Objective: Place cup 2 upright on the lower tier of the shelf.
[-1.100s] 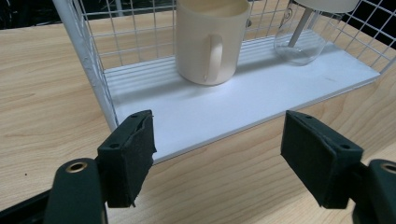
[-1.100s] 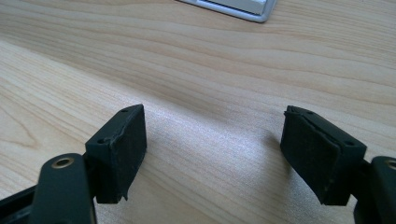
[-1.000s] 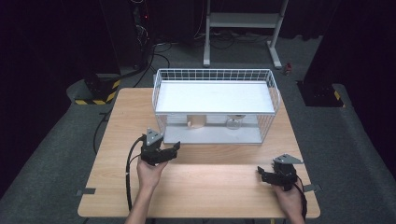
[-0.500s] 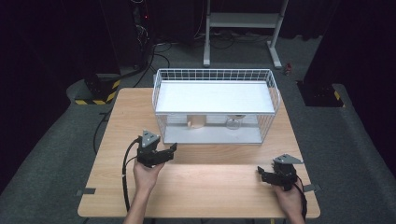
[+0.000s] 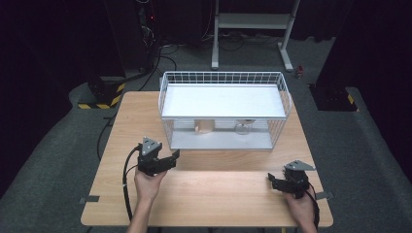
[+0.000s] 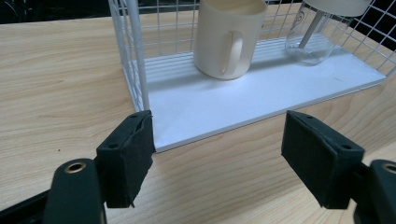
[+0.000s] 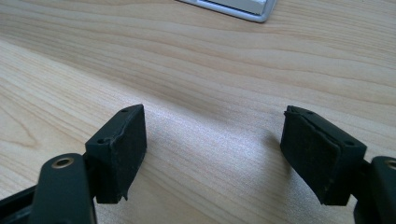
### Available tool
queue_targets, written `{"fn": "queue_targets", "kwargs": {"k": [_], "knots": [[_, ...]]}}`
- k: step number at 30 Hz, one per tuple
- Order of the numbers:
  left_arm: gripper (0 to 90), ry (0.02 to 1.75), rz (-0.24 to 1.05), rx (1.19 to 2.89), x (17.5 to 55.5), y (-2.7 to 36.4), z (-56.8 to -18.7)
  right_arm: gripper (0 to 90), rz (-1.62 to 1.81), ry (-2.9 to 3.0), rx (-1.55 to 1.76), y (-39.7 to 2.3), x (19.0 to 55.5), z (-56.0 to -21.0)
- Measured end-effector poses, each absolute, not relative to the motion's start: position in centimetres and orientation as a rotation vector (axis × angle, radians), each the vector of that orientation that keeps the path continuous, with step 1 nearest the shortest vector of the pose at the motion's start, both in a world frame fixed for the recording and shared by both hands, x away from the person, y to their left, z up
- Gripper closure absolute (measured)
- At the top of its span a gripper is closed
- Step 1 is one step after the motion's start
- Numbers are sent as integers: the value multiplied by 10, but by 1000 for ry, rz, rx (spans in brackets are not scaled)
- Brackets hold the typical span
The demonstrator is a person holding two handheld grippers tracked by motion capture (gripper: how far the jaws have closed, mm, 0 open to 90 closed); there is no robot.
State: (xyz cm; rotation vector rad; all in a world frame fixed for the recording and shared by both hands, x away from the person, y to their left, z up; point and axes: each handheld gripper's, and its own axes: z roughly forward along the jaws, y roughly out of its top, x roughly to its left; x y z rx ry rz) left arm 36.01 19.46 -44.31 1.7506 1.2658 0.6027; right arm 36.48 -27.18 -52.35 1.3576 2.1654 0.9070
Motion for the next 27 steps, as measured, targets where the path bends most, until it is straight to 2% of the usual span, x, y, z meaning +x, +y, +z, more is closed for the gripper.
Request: {"fn": "queue_targets", "kwargs": {"k": [27], "knots": [[254,1308,617,1729,346,212,-451,227,907,2165,1356,-272,365,-524]]}}
